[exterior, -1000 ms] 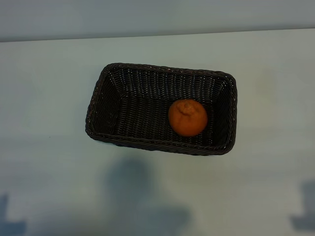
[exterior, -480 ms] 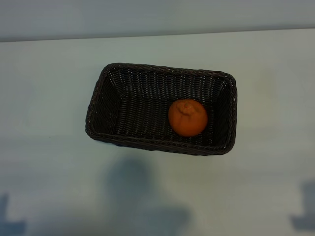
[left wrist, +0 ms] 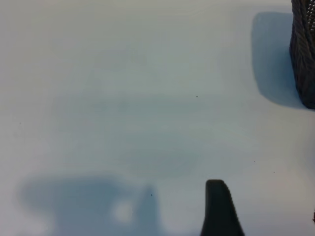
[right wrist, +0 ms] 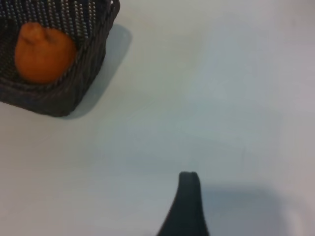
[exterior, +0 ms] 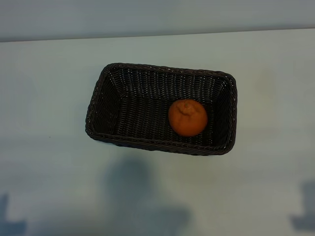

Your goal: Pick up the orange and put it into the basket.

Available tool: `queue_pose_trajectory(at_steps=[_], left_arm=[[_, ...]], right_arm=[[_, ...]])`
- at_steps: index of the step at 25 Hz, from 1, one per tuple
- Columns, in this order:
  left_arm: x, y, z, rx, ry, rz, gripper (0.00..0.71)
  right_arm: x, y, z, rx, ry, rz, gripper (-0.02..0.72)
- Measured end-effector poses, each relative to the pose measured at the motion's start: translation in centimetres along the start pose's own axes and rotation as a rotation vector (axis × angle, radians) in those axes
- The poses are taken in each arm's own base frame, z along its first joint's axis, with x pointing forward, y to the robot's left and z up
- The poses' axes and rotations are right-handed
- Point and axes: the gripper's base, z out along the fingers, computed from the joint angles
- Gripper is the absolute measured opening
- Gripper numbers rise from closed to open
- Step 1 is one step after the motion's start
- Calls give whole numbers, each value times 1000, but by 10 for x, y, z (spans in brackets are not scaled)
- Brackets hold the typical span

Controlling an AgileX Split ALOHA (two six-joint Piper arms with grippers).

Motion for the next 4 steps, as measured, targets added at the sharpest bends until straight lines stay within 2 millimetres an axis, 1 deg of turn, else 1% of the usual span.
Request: queue_pose_trajectory(at_steps=[4], left_arm=[[0,0,0,0,0,0,481]], right_arm=[[0,0,0,0,0,0,595]])
